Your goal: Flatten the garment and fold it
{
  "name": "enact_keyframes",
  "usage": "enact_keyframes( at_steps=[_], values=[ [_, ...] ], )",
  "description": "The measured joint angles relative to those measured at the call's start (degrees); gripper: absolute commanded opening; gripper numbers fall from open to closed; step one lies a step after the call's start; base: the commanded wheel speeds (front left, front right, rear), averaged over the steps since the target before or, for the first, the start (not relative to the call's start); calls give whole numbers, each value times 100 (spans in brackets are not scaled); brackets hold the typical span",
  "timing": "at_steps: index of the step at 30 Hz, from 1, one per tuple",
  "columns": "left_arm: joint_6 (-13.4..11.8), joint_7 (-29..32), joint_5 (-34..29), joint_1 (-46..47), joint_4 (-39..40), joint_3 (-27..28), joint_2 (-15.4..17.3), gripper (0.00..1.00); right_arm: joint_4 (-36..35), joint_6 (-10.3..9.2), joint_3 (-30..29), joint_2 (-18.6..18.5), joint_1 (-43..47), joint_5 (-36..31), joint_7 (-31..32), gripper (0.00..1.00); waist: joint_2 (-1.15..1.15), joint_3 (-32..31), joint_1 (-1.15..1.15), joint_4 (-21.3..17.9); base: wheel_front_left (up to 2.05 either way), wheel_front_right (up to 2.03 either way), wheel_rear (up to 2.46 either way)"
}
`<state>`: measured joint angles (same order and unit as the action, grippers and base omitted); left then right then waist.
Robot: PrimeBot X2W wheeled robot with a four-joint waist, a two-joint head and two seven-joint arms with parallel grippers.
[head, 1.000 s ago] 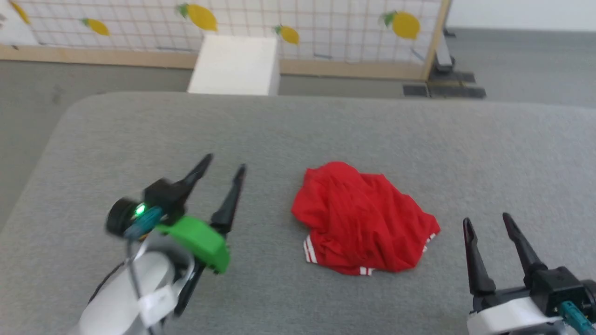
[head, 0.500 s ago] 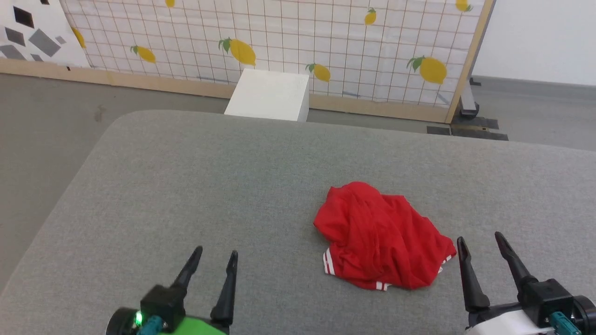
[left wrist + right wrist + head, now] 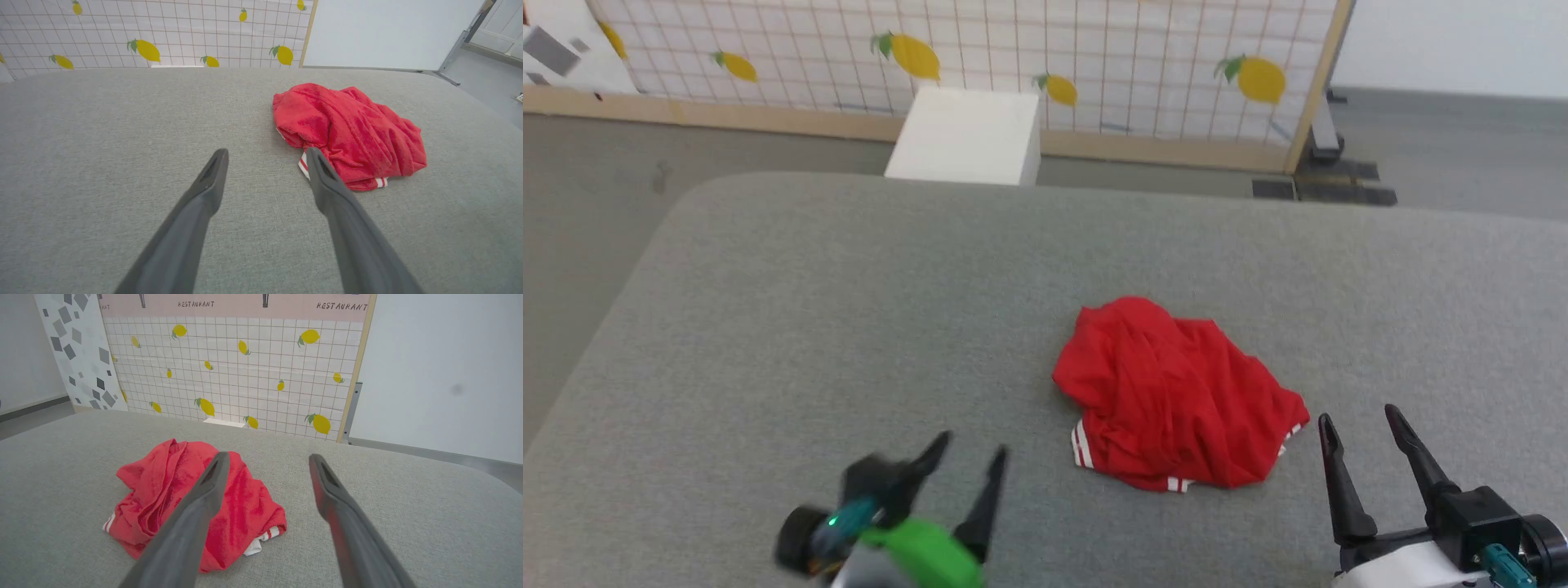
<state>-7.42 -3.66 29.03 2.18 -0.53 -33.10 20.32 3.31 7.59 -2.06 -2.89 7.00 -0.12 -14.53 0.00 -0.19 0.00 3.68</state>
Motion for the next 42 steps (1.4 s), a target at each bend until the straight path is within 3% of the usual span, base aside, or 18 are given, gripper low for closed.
enact_keyframes(
  at_steps=[9,17,20,21,22,26,30,39,41,42],
  values=[
    [282,2330,291,1428,-730,-578,-347,100,-79,0,3,-2,-283,-78,14,100,0,615,0,-297,0,0,0],
    [293,2884,339,2293,-1606,-648,-630,100,-89,0,-3,-1,-489,-68,11,100,0,1133,0,-678,0,0,0],
    [422,3034,386,2406,-1884,-722,-686,100,-76,0,-5,-2,-509,-38,4,100,0,1289,0,-800,0,0,0],
    [482,3104,397,2448,-1935,-742,-675,45,-70,0,-4,-1,-522,-35,4,100,0,1324,0,-831,0,0,0],
    [555,3161,409,2507,-1953,-773,-667,0,-64,0,-5,-1,-537,-33,3,100,0,1364,0,-865,0,0,0],
    [638,2991,453,2547,-1951,-766,-656,0,-34,0,-65,-2,-574,4,-11,100,0,1428,0,-906,0,0,0],
    [565,2474,447,2326,-1785,-655,-568,0,27,0,-115,-3,-569,10,-11,100,0,1359,0,-835,0,0,0],
    [109,1717,547,1415,-912,207,511,0,165,0,-68,-2,-429,20,-12,100,0,885,0,-405,0,0,0],
    [99,1566,575,1215,-801,353,732,100,192,0,-34,-1,-426,20,-12,100,0,777,0,-290,0,0,0],
    [70,1462,590,1111,-780,435,802,100,208,0,-22,0,-420,20,-12,100,0,727,0,-228,0,0,0]
  ],
)
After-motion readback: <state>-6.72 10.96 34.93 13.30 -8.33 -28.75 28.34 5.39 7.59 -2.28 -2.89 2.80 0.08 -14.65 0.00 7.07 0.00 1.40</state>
